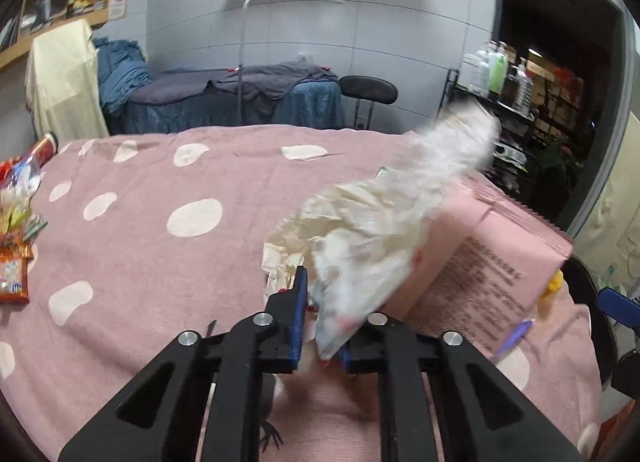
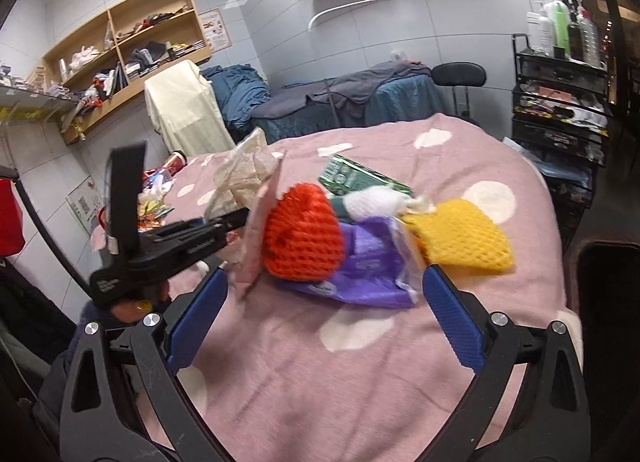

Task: Collect trash
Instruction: 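Grasp the crumpled tissue with the left tool while the right tool grasps the pink snack bag, then carry the pink snack bag with the right tool into the bin and release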

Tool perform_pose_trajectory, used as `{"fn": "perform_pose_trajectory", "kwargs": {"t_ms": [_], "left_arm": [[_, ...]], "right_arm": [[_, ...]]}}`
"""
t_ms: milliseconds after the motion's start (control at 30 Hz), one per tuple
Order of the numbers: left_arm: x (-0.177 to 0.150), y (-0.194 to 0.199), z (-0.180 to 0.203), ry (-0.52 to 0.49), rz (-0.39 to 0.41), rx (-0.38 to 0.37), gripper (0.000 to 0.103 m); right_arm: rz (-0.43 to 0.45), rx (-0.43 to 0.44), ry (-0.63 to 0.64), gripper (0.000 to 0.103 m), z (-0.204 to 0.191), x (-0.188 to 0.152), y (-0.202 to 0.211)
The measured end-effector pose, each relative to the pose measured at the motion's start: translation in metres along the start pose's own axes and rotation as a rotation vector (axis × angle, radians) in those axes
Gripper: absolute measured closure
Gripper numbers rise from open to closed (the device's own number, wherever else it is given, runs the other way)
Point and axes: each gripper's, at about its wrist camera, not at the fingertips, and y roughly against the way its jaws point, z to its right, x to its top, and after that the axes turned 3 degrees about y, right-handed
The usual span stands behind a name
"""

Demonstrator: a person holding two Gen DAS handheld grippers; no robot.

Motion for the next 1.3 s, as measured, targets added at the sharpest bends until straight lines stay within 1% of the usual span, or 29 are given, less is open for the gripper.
{"fn": "perform_pose_trajectory", "kwargs": {"t_ms": [100, 167, 200, 233, 267, 300, 333, 367, 400, 433, 467, 567, 667, 867, 967, 1067, 1200, 1300], "left_arm": [[-0.004, 0.009, -0.017, 0.079, 0.015, -0.011, 0.092], [-0.008, 0.017, -0.023, 0.104, 0.031, -0.001, 0.093], [-0.009, 0.022, -0.024, 0.11, 0.04, 0.008, 0.093], [-0.011, 0.027, -0.026, 0.114, 0.05, 0.017, 0.093], [-0.014, 0.034, -0.028, 0.122, 0.064, 0.027, 0.093], [-0.016, 0.039, -0.03, 0.131, 0.073, 0.029, 0.093], [-0.017, 0.043, -0.031, 0.142, 0.08, 0.027, 0.093], [-0.02, 0.05, -0.033, 0.161, 0.089, 0.021, 0.093], [-0.021, 0.053, -0.034, 0.171, 0.094, 0.018, 0.093], [-0.024, 0.056, -0.034, 0.178, 0.099, 0.015, 0.093], [-0.027, 0.061, -0.034, 0.18, 0.105, 0.01, 0.093], [-0.03, 0.07, -0.03, 0.175, 0.139, 0.005, 0.093], [-0.031, 0.078, -0.027, 0.176, 0.15, -0.002, 0.093], [-0.037, 0.097, -0.021, 0.191, 0.187, -0.021, 0.093], [-0.038, 0.106, -0.017, 0.2, 0.202, -0.039, 0.093], [-0.04, 0.114, -0.011, 0.192, 0.216, -0.057, 0.093], [-0.041, 0.121, 0.006, 0.17, 0.228, -0.1, 0.093], [-0.041, 0.122, 0.024, 0.135, 0.23, -0.14, 0.093]], "right_arm": [[-0.01, 0.029, 0.022, 0.017, -0.012, 0.009, -0.014], [-0.021, 0.053, 0.032, 0.024, -0.02, 0.015, -0.026], [-0.026, 0.058, 0.036, 0.025, -0.023, 0.017, -0.031], [-0.03, 0.062, 0.041, 0.029, -0.025, 0.02, -0.038], [-0.034, 0.058, 0.046, 0.035, -0.028, 0.023, -0.045], [-0.036, 0.05, 0.05, 0.038, -0.03, 0.025, -0.05], [-0.037, 0.042, 0.055, 0.044, -0.031, 0.028, -0.055], [-0.04, 0.04, 0.059, 0.053, -0.033, 0.03, -0.061], [-0.049, 0.042, 0.063, 0.058, -0.034, 0.032, -0.067], [-0.059, 0.044, 0.063, 0.07, -0.034, 0.033, -0.072], [-0.077, 0.053, 0.057, 0.083, -0.034, 0.034, -0.078], [-0.065, 0.083, 0.038, 0.091, -0.032, 0.033, -0.076], [-0.037, 0.122, 0.036, 0.097, -0.033, 0.031, -0.065], [0.013, 0.194, 0.041, 0.099, -0.039, 0.029, -0.028], [0.035, 0.213, 0.059, 0.099, -0.042, 0.027, -0.01], [0.065, 0.202, 0.062, 0.099, -0.04, 0.022, 0.01], [0.124, 0.145, 0.047, 0.099, -0.026, 0.013, 0.043], [0.144, 0.117, 0.02, 0.099, -0.012, 0.007, 0.061]]}}
